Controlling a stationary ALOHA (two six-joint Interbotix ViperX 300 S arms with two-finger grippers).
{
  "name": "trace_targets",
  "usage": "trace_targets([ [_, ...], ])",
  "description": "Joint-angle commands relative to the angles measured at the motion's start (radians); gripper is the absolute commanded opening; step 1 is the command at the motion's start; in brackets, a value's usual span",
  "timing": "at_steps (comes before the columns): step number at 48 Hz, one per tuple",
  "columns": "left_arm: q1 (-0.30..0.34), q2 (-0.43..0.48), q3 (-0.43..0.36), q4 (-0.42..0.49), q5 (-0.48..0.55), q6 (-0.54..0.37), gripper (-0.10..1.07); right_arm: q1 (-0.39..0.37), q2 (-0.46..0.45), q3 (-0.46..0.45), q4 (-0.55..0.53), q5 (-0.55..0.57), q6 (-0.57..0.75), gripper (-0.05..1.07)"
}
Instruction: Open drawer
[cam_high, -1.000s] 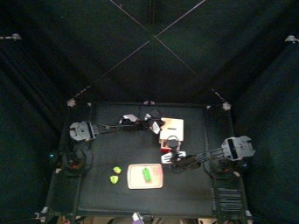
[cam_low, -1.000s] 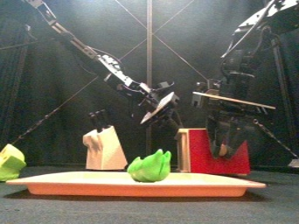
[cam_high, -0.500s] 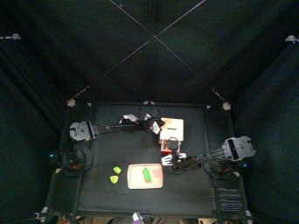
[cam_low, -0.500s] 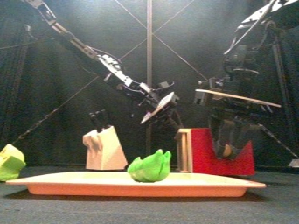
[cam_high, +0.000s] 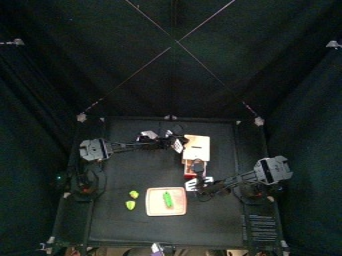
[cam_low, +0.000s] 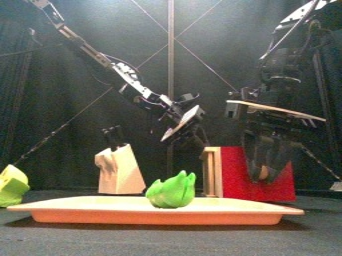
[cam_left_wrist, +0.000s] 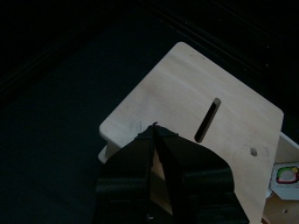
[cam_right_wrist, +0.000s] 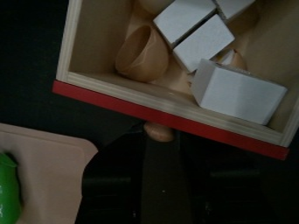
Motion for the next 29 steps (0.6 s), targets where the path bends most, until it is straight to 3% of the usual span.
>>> trace_targets([
  [1,0.002,-0.006,-0.017,0.000,0.005,0.000,0.53,0.009,-0.034,-0.005,0.003,-0.003,-0.002,0.56],
  [9,0.002,-0.006,-0.017,0.000,0.005,0.000,0.53,0.009,-0.032,-0.006,0.002,0.000,0.000,0.63],
  [23,0.002,-0.006,-0.017,-0.005,0.005,0.002,0.53,0.011,-0.034,-0.011,0.008,0.000,-0.002,0.87],
  [29,0.002,-0.006,-0.017,-0.003,0.005,0.000,0.53,0.015,-0.034,-0.015,0.014,0.000,-0.003,0.90],
])
